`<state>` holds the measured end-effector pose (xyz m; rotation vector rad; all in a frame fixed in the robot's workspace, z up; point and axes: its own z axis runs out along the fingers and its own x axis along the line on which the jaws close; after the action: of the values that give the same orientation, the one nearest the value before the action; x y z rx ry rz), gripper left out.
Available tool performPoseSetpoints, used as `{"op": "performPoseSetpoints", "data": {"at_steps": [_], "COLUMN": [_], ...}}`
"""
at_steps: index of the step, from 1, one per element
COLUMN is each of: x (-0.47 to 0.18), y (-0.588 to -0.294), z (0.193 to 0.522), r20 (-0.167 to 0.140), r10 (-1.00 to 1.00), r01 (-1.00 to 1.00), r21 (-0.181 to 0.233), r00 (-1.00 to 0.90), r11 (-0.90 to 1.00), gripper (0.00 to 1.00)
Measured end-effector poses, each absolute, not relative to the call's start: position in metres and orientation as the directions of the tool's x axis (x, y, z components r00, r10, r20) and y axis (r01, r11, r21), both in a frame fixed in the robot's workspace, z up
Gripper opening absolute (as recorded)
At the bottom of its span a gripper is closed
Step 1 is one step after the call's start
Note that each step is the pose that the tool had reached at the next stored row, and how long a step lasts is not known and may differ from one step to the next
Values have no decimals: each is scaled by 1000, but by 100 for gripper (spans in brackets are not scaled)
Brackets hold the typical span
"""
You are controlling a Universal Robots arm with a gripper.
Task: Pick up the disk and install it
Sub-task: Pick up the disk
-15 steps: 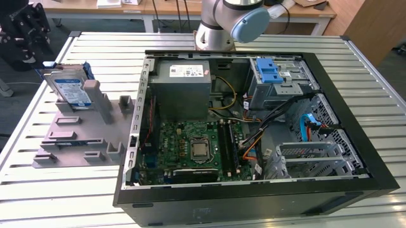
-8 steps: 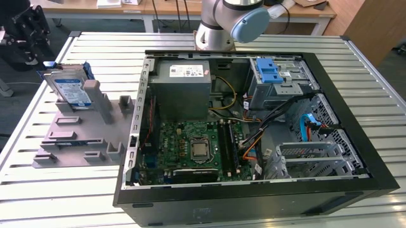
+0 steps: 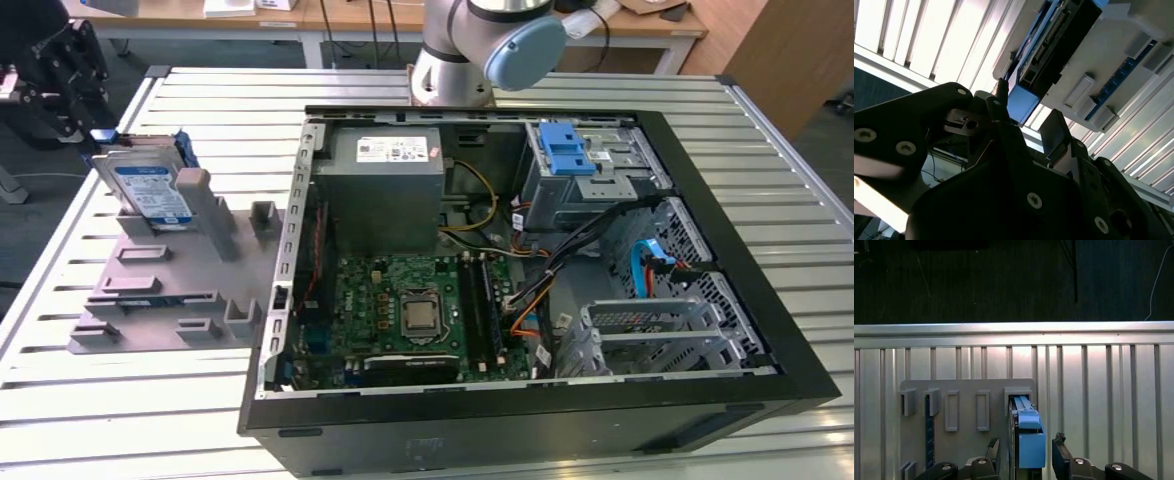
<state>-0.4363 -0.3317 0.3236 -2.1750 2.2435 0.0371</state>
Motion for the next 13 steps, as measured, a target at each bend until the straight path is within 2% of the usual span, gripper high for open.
{"op": "performPoseSetpoints", "data": {"at_steps": [13], "x": [-437], "y": [-329], "z": [300], "r20": [-27], "r10": [-999], "r01": [-1000], "r21": [5], "r00": [-31], "r11": [31], "gripper": [53]}}
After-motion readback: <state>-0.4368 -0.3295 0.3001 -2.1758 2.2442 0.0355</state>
